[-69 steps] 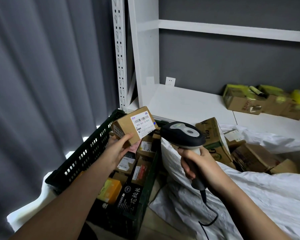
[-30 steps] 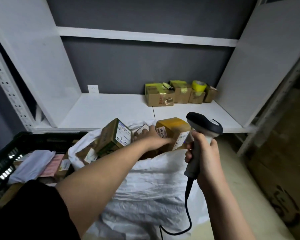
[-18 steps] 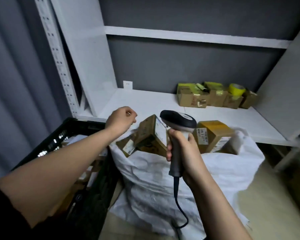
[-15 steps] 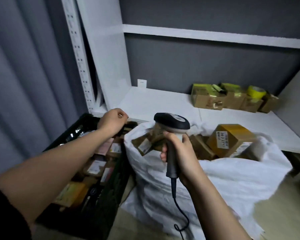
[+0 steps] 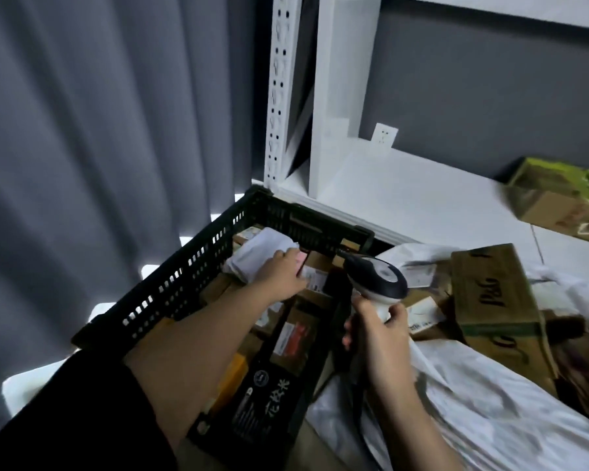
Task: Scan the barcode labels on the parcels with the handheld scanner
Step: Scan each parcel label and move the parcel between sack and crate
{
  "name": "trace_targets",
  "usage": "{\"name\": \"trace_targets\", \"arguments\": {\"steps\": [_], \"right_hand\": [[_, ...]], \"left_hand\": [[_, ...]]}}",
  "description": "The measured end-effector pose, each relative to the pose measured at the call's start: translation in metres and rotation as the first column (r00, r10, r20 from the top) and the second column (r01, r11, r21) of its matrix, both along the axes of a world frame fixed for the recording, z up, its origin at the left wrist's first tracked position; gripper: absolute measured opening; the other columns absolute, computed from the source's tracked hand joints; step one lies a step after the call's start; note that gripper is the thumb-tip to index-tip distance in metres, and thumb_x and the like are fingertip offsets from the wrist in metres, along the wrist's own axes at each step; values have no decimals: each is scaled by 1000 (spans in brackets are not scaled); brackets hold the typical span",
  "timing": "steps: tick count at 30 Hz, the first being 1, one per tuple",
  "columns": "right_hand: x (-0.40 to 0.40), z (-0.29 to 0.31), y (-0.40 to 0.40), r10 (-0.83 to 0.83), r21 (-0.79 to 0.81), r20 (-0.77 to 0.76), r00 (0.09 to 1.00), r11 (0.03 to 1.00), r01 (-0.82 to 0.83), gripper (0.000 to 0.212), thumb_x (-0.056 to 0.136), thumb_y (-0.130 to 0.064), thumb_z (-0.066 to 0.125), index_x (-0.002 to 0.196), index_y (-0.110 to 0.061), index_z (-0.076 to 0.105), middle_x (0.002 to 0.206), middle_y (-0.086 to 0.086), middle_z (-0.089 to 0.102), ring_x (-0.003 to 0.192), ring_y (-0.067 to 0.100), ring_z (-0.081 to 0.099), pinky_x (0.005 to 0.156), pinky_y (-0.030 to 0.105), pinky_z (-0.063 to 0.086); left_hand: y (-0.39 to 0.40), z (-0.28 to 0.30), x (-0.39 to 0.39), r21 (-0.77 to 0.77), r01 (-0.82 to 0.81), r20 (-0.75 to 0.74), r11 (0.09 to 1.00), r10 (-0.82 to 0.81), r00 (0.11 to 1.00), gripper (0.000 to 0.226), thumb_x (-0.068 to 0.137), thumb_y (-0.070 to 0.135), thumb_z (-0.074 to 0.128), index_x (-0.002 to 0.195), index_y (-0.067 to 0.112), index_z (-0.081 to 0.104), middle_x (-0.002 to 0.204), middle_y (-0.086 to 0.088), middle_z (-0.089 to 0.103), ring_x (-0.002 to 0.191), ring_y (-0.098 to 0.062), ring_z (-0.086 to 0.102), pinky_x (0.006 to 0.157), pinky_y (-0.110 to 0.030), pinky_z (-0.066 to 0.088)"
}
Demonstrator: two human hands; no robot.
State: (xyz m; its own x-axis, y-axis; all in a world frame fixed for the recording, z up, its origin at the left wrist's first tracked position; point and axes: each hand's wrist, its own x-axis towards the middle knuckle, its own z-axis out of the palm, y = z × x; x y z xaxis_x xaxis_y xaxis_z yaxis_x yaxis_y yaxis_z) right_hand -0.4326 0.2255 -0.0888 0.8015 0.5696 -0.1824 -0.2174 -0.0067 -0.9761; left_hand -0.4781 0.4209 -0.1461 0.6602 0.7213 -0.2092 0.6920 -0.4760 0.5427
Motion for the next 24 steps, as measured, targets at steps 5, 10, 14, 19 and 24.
{"name": "trace_targets", "arguments": {"steps": [5, 10, 14, 19, 24], "right_hand": [[25, -32, 25, -100, -21, 5, 995, 995, 100, 21, 90, -18, 65, 91, -18, 44, 57, 8, 54, 43, 19, 46, 50, 31, 36], [36, -45, 41, -74, -2, -7, 997, 997, 74, 20, 90, -18, 64, 96, -15, 46, 53, 2, 54, 42, 17, 46, 50, 30, 37], [35, -50, 40, -67, 6, -61, 996, 998, 68, 25, 88, -21, 68, 98, -14, 46, 56, 4, 54, 44, 18, 46, 51, 31, 37], [35, -45, 26, -51, -28, -44, 998, 998, 49, 35, 78, -31, 72, 95, -15, 45, 57, 5, 54, 44, 18, 47, 54, 33, 38], [39, -24, 7, -23, -43, -71, 997, 999, 20, 21, 91, -22, 65, 93, -18, 44, 55, 3, 53, 42, 17, 44, 43, 24, 33]], "left_hand": [[7, -53, 61, 114, 191, -82, 975, -182, 980, 70, 93, 31, 53, 150, 42, 13, 151, -13, 23, 129, -39, 38, 97, -47, 44], [7, -61, 102, 93, 191, -109, 977, -180, 978, 60, 99, 32, 39, 152, 32, 10, 161, -7, 0, 146, -32, 12, 114, -43, 22], [-1, -60, 115, 190, 18, -32, 982, -12, 999, 50, 100, 28, 37, 147, 18, 25, 151, -15, 25, 135, -35, 36, 101, -40, 35], [8, -63, 127, 49, -264, 149, 963, 254, 956, 41, 92, 23, 50, 129, 10, 38, 118, -22, 55, 108, -38, 56, 84, -40, 43], [25, -34, 83, -425, -395, 271, 815, 531, 803, 60, 85, 29, 68, 133, 11, 34, 122, -10, 55, 111, -32, 54, 85, -36, 46]]}}
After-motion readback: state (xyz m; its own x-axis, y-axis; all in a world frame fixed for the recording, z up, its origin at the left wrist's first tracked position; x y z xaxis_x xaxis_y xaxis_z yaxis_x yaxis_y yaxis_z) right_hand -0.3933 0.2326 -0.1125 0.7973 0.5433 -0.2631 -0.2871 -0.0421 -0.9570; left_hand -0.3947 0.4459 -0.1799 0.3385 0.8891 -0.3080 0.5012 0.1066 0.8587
